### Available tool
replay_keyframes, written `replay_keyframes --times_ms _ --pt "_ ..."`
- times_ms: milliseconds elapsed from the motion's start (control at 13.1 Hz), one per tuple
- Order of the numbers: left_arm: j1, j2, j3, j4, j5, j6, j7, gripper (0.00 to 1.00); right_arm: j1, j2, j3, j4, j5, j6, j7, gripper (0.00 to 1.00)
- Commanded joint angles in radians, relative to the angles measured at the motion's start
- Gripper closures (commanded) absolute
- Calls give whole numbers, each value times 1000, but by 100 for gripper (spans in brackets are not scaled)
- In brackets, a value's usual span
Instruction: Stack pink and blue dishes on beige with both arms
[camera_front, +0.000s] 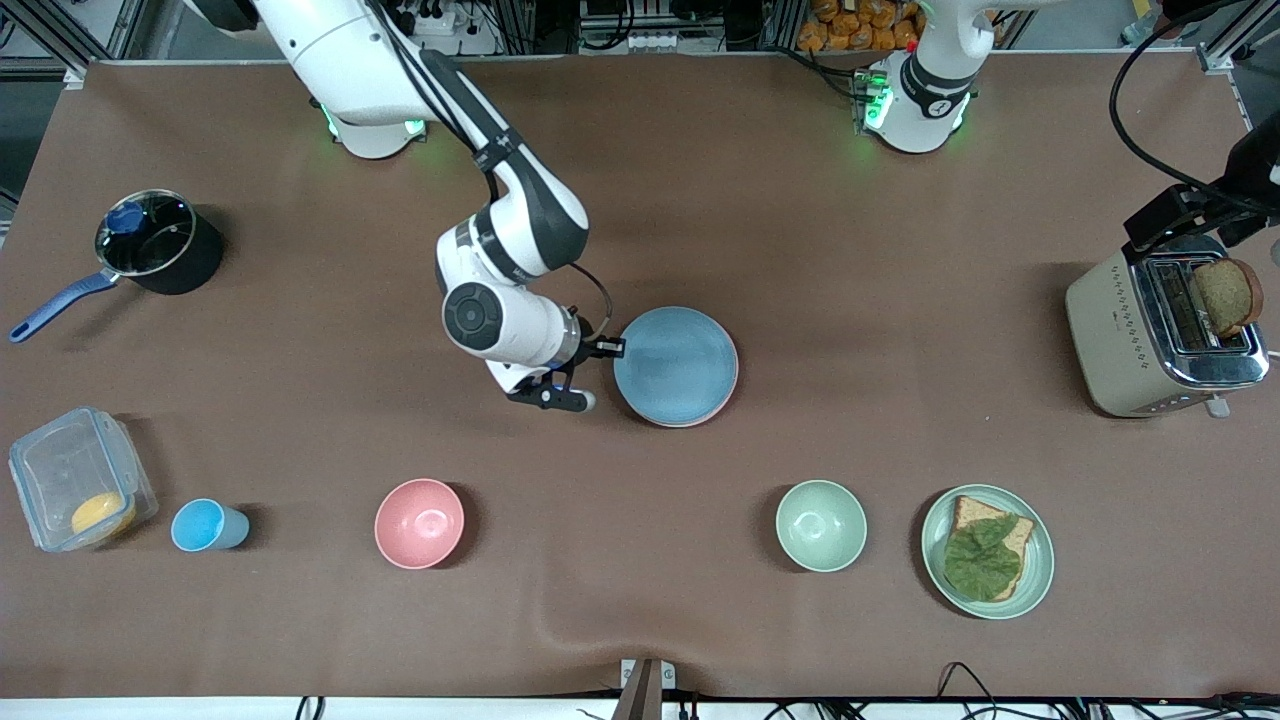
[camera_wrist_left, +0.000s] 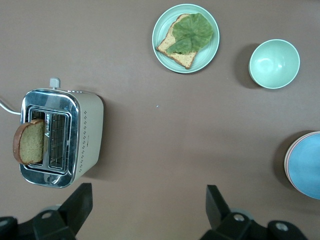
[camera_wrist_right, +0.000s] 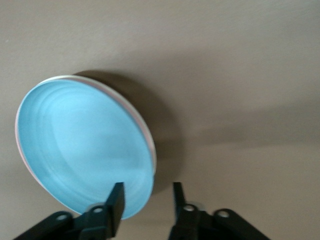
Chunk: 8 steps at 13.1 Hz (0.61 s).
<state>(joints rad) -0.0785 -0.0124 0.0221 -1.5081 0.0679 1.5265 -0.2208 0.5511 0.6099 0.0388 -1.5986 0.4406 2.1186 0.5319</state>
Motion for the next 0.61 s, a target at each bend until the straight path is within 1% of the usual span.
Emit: replay_keyframes --times_ms 0,152,229,305,381,457,533 --pt "-95 -34 104 -27 -22 -12 21 0 -116 -51 1 3 -89 -136 -172 0" --pt "-90 -29 102 -21 -25 -11 23 0 -245 -77 0 -17 -188 -178 -403 0" --pt "-96 -29 101 -20 -25 -11 27 0 -299 -111 0 -55 -216 -184 -502 0" --pt "-98 -29 98 -17 -25 -11 29 0 -337 -178 -2 -122 -249 -181 -583 0" --pt "-99 -28 96 -15 -25 -11 31 0 -379 -249 -1 -186 -320 -178 -648 0" --pt "-104 -26 96 -18 -37 -11 31 0 -422 -304 0 -219 -362 -184 -691 0" --pt "-107 -26 85 -20 -46 -12 32 0 -459 -356 0 -230 -371 -202 -745 0"
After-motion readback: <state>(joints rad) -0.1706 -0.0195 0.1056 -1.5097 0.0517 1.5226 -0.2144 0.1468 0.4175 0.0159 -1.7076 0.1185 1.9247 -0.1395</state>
